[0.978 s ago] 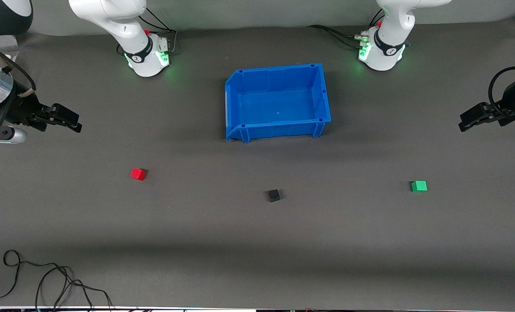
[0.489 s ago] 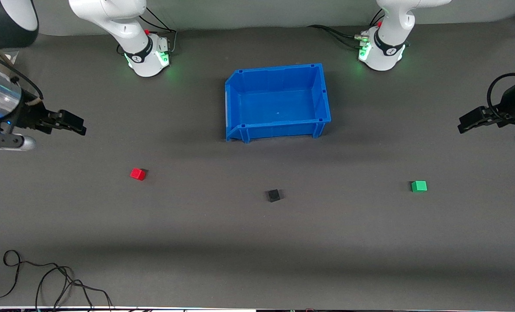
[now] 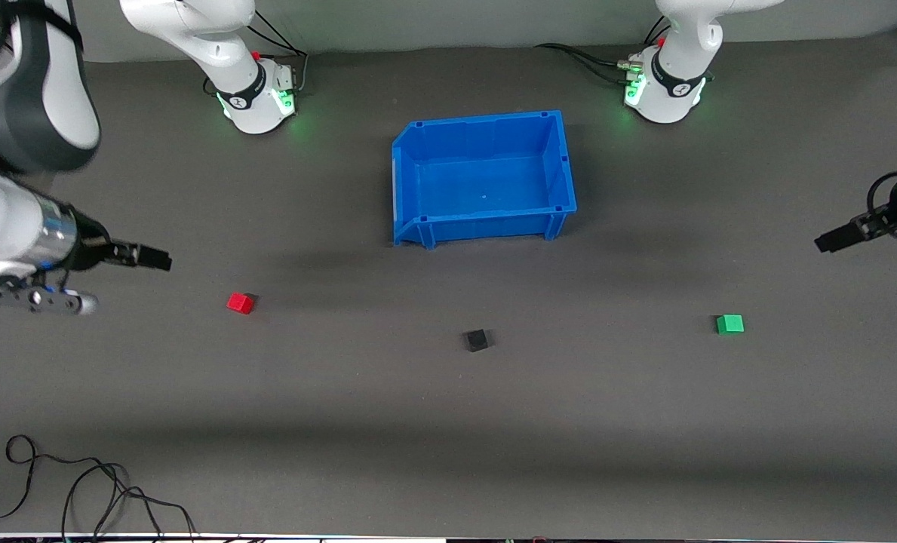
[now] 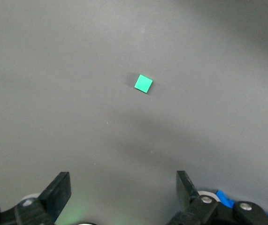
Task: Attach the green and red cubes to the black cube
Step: 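Lower the right gripper to the red cube while the left gripper reaches the green cube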
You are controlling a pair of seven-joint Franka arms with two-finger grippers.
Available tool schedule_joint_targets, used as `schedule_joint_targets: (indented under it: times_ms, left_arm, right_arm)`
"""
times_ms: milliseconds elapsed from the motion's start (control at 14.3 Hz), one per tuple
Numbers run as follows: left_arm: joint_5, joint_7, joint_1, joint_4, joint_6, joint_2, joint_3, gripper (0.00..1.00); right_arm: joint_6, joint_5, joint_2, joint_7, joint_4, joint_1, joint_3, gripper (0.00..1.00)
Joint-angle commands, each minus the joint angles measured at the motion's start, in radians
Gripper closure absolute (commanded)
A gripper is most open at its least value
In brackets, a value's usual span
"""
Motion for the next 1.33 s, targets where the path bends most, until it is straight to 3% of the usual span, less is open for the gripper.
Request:
schedule_joint_targets:
  times_ms: [0, 279, 769, 908, 1258]
  left_arm:
    - [0.008, -0.183, 0.029, -0.005, 0.034, 0.039, -0.005, 0.0]
    - [-0.005, -0.373, 0.066, -0.041, 0.122, 0.091, -0.005, 0.0]
    - [0.003, -0.969, 0.019, -0.041, 0.404, 0.341, -0.008, 0.04]
    - [0.002, -1.035, 0.009, -0.041, 0.48, 0.408, -0.008, 0.03]
    - [-0.008, -1.118, 0.017, -0.041, 0.637, 0.514, -0.008, 0.02]
  right_arm:
    - [0.092, -0.004, 0.054, 0.048, -0.031, 0.001, -0.006, 0.01]
    - [0.27, -0.004, 0.152, 0.071, -0.112, 0.001, -0.006, 0.01]
    - [0.672, -0.006, 0.229, 0.123, -0.348, 0.024, -0.004, 0.01]
    - [0.762, -0.006, 0.251, 0.12, -0.395, 0.024, -0.006, 0.01]
    - [0.822, -0.006, 0.265, 0.117, -0.439, 0.021, -0.006, 0.01]
